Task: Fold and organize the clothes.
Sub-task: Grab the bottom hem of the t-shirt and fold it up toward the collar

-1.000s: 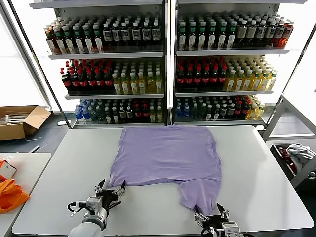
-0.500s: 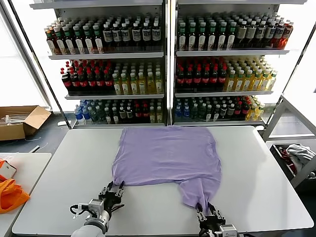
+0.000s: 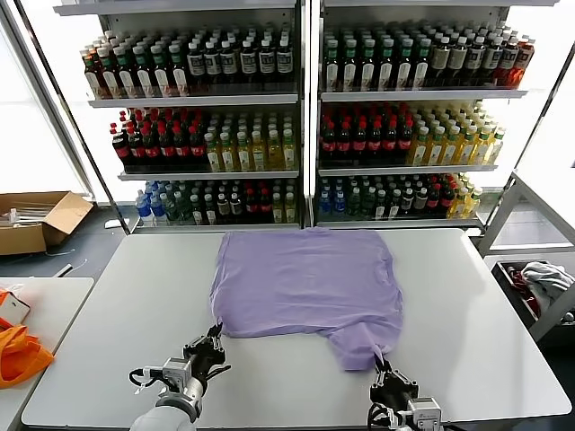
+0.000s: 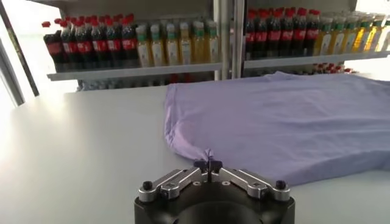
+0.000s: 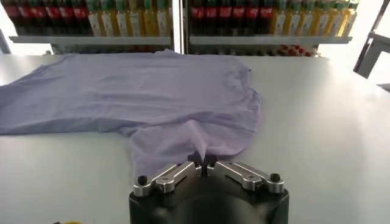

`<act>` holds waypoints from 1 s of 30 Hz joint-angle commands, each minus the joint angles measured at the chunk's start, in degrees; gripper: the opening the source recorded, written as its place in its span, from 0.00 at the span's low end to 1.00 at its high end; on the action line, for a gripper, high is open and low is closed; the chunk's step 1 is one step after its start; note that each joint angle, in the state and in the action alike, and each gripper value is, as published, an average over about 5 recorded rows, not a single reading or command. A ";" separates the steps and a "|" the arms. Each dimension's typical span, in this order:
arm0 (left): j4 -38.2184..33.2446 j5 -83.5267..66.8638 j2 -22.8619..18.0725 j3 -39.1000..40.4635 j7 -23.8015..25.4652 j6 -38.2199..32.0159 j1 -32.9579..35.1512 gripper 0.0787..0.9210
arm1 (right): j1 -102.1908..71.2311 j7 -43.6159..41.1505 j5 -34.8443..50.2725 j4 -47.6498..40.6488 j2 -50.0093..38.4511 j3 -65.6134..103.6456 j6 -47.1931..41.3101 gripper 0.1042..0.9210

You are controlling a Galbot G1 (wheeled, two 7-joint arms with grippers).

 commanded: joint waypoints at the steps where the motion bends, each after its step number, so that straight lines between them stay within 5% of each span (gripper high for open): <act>1: 0.33 -0.96 0.05 -0.21 0.02 -1.75 -1.02 0.01 | 1.15 -0.97 -0.57 1.64 0.31 1.22 1.84 0.02; 15: 4.99 -6.00 0.62 0.32 -0.79 -7.41 -10.81 0.01 | 17.52 -3.93 0.07 -7.12 -0.02 3.24 2.76 0.02; 30: 18.20 -9.38 1.55 2.76 -2.01 -6.39 -22.26 0.01 | 33.52 -5.30 4.09 -25.83 0.18 -0.40 1.55 0.02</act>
